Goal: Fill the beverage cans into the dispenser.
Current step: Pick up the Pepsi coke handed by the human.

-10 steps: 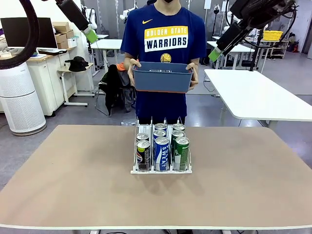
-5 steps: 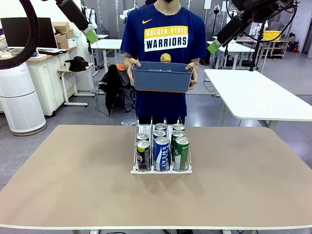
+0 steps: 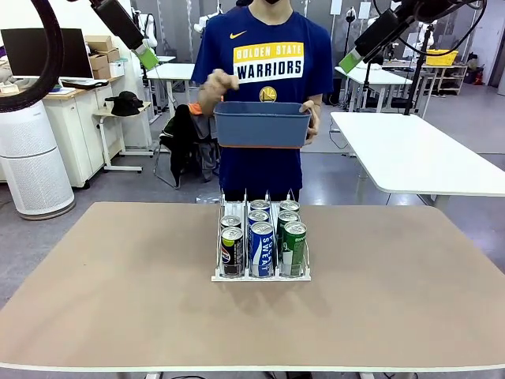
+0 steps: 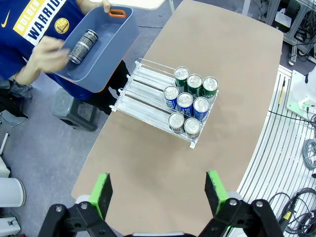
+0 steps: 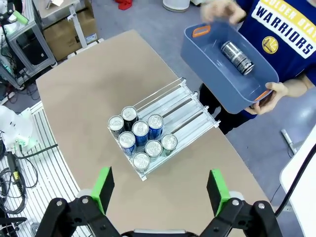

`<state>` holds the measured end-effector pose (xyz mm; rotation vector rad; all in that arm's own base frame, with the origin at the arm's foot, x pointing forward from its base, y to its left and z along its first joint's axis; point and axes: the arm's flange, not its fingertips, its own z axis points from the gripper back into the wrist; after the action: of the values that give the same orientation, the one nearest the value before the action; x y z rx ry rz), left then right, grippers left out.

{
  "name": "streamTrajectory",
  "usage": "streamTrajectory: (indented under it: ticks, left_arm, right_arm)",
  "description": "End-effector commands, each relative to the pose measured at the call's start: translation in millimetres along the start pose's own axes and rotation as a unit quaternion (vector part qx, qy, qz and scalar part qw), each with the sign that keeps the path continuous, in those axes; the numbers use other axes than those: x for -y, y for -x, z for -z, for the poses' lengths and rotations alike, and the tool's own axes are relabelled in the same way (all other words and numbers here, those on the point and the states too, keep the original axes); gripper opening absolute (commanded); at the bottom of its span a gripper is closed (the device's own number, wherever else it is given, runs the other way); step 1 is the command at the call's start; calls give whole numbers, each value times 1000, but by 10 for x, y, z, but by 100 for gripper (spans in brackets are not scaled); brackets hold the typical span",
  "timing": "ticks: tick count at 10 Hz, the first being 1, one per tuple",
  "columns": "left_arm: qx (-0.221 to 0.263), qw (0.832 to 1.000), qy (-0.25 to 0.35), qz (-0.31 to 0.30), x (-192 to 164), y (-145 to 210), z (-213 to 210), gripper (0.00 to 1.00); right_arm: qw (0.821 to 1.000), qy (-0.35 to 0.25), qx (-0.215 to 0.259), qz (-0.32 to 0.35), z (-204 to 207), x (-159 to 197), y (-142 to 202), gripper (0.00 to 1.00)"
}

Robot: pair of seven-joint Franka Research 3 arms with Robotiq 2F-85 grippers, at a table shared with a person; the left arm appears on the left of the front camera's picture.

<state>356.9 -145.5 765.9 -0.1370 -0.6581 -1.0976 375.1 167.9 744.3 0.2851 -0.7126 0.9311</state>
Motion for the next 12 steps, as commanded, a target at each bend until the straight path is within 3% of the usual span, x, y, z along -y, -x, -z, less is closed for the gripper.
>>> streamTrajectory:
  ticks: [1,12]
  left_arm:
    - [-3,1000,3,1,3,22,-5,100]
    - [-3,1000,3,1,3,22,-5,100]
  right_arm:
    - [1000,-1,0,-2,-17,-19,-2,100]
    - [1000,-1,0,-2,-17,-19,-2,100]
